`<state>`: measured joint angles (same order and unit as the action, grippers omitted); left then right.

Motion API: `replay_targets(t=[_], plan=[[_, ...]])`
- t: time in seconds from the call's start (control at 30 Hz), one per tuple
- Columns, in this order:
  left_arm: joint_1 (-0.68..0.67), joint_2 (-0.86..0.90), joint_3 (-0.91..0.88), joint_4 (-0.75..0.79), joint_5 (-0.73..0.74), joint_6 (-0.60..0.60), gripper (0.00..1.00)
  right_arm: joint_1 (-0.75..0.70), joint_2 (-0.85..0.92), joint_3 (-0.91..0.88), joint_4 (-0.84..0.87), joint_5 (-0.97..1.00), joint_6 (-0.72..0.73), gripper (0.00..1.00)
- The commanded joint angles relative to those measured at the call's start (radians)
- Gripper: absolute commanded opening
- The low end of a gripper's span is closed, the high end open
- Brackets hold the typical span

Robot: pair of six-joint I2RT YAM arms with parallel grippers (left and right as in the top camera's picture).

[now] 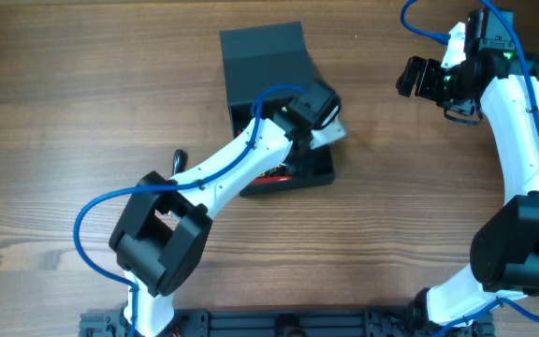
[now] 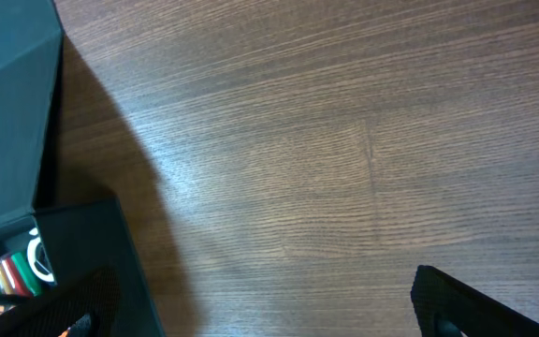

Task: Pack container
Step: 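Place the silver wrench into the box and withdraw left arm, then grasp the red-handled screwdriver with left gripper and lift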

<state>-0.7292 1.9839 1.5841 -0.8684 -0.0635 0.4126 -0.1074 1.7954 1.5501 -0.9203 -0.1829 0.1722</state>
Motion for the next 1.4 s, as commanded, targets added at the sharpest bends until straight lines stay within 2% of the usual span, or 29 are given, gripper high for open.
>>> replay_targets(t=[0.0, 0.1, 0.23, 0.3, 0.37, 0.43, 0.5, 0.57, 0.77, 1.1, 1.27, 1.37], plan=[[0.032, -0.078, 0.155, -0.057, -0.010, -0.137, 0.77, 0.002, 0.015, 0.006, 0.000, -0.010, 0.014, 1.00], [0.083, -0.138, 0.189, -0.095, -0.021, -0.137, 0.77, 0.002, 0.015, 0.006, 0.000, -0.010, 0.014, 1.00], [0.234, -0.192, 0.189, -0.212, -0.048, -0.147, 0.79, 0.002, 0.015, 0.006, 0.000, -0.010, 0.014, 1.00], [0.350, -0.187, 0.189, -0.296, -0.047, -0.219, 0.86, 0.002, 0.015, 0.006, 0.000, -0.010, 0.014, 1.00], [0.463, -0.169, 0.187, -0.364, -0.026, -0.291, 0.86, 0.002, 0.015, 0.006, 0.000, -0.010, 0.014, 1.00], [0.547, -0.150, 0.184, -0.407, 0.044, -0.319, 0.81, 0.002, 0.015, 0.006, 0.000, -0.010, 0.013, 1.00], [0.653, -0.121, 0.158, -0.430, 0.149, -0.372, 0.69, 0.002, 0.015, 0.006, 0.000, -0.010, 0.014, 1.00], [0.713, -0.097, 0.104, -0.412, 0.153, -0.435, 0.65, 0.002, 0.015, 0.006, 0.000, -0.010, 0.014, 1.00], [0.700, -0.053, -0.113, -0.215, 0.152, -0.443, 0.66, 0.002, 0.015, 0.006, 0.000, -0.010, 0.014, 1.00], [0.669, -0.051, -0.359, 0.035, 0.141, -0.443, 0.66, 0.002, 0.015, 0.006, 0.000, -0.010, 0.014, 1.00], [0.669, -0.051, -0.399, 0.127, 0.141, -0.443, 0.61, 0.002, 0.015, 0.006, 0.000, -0.010, 0.014, 1.00], [0.669, -0.050, -0.400, 0.137, 0.142, -0.414, 0.51, 0.002, 0.015, 0.006, 0.000, -0.010, 0.013, 1.00]])
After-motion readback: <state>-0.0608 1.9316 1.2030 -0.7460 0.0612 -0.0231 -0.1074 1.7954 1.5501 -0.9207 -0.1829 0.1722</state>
